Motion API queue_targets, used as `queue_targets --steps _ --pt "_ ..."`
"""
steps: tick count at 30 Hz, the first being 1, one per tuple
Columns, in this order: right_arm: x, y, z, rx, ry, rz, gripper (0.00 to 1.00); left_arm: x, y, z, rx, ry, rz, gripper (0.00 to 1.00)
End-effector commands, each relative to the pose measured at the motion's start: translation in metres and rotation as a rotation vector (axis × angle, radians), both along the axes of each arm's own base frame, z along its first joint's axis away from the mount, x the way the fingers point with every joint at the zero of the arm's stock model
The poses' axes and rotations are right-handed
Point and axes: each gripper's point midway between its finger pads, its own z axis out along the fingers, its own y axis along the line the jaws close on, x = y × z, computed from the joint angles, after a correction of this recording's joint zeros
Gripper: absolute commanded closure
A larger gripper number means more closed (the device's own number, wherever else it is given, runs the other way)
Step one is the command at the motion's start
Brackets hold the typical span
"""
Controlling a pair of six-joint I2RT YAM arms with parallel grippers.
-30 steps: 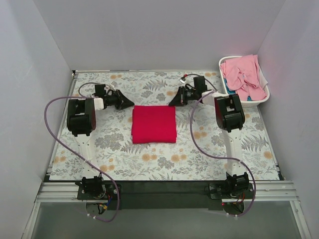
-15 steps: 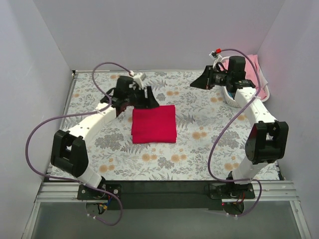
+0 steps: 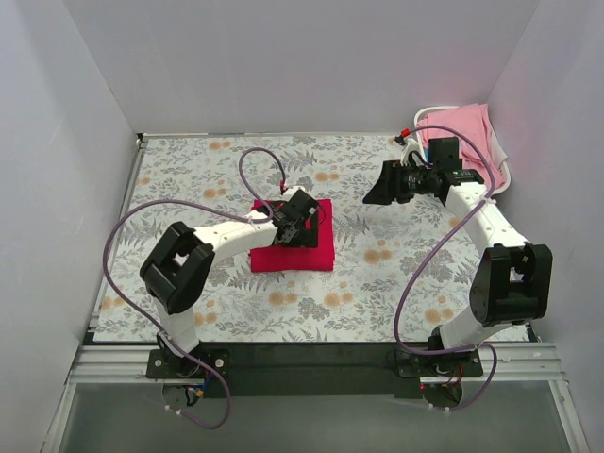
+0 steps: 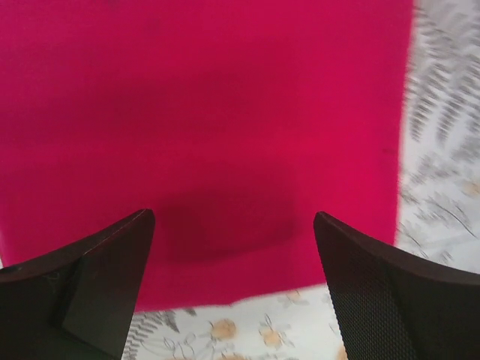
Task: Fold and stack the t-shirts
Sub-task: Neatly place the folded tshirt to the corner
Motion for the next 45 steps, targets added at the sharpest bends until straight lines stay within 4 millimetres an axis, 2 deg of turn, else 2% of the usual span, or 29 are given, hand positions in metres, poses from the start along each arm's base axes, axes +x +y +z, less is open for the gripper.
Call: queue_targets --steps 1,4,9,12,13,15,16,18,19,21,24,27,28,30,31,33,36,38,42,45 --pt "-0.004 -0.005 0.007 -0.023 -0.042 0.009 0.33 0.024 0.027 -0.005 0.108 -0.054 0.149 0.13" --pt "-0.005 -0.005 0.000 -0.015 -0.018 0.011 0.32 0.022 0.026 -0.024 0.140 -0.017 0.132 0.12" --pt "-0.001 -0.013 -0.002 -0.027 -0.008 -0.012 0.28 0.013 0.060 -0.056 0.181 0.080 0.154 0.11" --pt "0.001 -0.017 -0.007 -0.020 0.016 -0.016 0.28 0.018 0.095 -0.066 0.209 0.132 0.203 0.11" --pt "0.001 -0.018 -0.008 -0.014 0.025 -0.015 0.27 0.024 0.112 -0.067 0.225 0.139 0.224 0.11" --pt "0.002 -0.019 -0.010 -0.007 0.037 -0.015 0.25 0.028 0.131 -0.066 0.242 0.142 0.248 0.10" --pt "0.002 -0.019 -0.010 -0.003 0.045 -0.014 0.23 0.034 0.148 -0.065 0.257 0.144 0.266 0.10" --pt "0.004 -0.019 -0.010 -0.001 0.047 -0.013 0.20 0.042 0.165 -0.061 0.247 0.140 0.288 0.09" --pt "0.004 -0.020 -0.009 0.001 0.053 -0.012 0.20 0.047 0.184 -0.061 0.246 0.150 0.328 0.09" --pt "0.006 -0.019 -0.009 0.002 0.058 -0.011 0.19 0.052 0.204 -0.060 0.269 0.153 0.334 0.09" --pt "0.006 -0.019 -0.011 0.001 0.072 -0.011 0.19 0.065 0.249 -0.061 0.295 0.148 0.374 0.09" --pt "0.007 -0.020 -0.012 0.002 0.079 -0.012 0.18 0.073 0.277 -0.062 0.290 0.145 0.381 0.09" --pt "0.007 -0.020 -0.012 0.002 0.079 -0.012 0.18 0.074 0.295 -0.063 0.284 0.148 0.407 0.09" --pt "0.007 -0.020 -0.015 -0.002 0.088 -0.015 0.16 0.082 0.311 -0.064 0.296 0.135 0.388 0.09" --pt "0.008 -0.020 -0.016 -0.004 0.091 -0.017 0.15 0.083 0.329 -0.065 0.289 0.137 0.411 0.09" --pt "0.008 -0.021 -0.017 -0.006 0.094 -0.018 0.09 0.090 0.343 -0.070 0.306 0.131 0.394 0.09" --pt "0.009 -0.020 -0.018 -0.005 0.101 -0.017 0.07 0.097 0.363 -0.078 0.317 0.137 0.334 0.09" --pt "0.010 -0.022 -0.017 -0.018 0.079 -0.005 0.02 0.098 0.379 -0.084 0.315 0.152 0.340 0.09" --pt "0.010 -0.023 -0.020 -0.032 0.086 0.000 0.02 0.100 0.398 -0.099 0.291 0.181 0.326 0.08" --pt "0.011 -0.024 -0.022 -0.043 0.084 -0.003 0.02 0.104 0.411 -0.102 0.300 0.180 0.309 0.09"
